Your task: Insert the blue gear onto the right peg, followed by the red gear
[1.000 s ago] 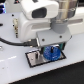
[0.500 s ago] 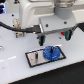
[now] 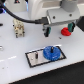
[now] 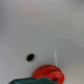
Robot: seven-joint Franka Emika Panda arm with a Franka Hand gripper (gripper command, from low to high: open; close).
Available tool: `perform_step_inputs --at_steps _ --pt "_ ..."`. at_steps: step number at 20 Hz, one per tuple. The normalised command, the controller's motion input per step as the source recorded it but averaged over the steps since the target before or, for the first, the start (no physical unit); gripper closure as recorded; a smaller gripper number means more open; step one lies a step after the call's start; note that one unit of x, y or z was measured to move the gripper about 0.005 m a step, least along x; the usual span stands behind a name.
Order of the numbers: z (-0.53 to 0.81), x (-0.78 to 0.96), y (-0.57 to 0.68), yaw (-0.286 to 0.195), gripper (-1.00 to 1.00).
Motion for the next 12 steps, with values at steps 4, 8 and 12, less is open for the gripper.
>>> perform_step_inputs --at_steps 4,8,12 --pt "-0.01 -0.5 0.51 0.0 -1.0" --pt "-0.04 -0.4 0.49 0.0 -1.0" --pt "-0.02 -0.32 0.47 0.0 -1.0"
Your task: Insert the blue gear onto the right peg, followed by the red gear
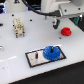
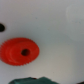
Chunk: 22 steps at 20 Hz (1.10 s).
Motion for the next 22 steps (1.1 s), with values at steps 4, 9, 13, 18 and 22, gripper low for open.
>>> perform_step_inputs --at_steps 4,9,13,18,22 --pt "-0.2 -0.22 0.39 0.0 -1.0" --pt "-0.34 -0.13 0.17 0.0 -1.0" --pt "-0.38 -0.1 -0.05 0.0 -1.0" --pt "-0.23 -0.11 -0.13 0.0 -1.0" --pt "0.01 -0.02 -0.16 0.0 -1.0"
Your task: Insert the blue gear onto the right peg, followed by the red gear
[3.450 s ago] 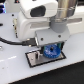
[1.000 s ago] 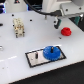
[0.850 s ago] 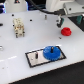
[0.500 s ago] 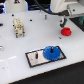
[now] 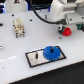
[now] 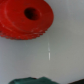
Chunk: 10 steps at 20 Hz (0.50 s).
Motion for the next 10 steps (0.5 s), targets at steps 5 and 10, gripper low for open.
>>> perform_step_inputs --at_steps 5,10 --pt "-0.05 -0.08 -0.14 0.0 -1.0" --pt "-0.1 -0.11 -0.13 0.0 -1.0"
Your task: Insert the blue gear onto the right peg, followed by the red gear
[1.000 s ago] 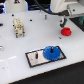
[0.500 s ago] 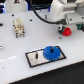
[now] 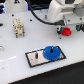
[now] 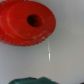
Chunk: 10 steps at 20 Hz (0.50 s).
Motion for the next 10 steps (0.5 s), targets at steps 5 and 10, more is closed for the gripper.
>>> perform_step_inputs --at_steps 5,10 --pt "-0.14 -0.07 -0.11 0.0 -1.0" --pt "-0.11 -0.01 0.0 0.0 -1.0"
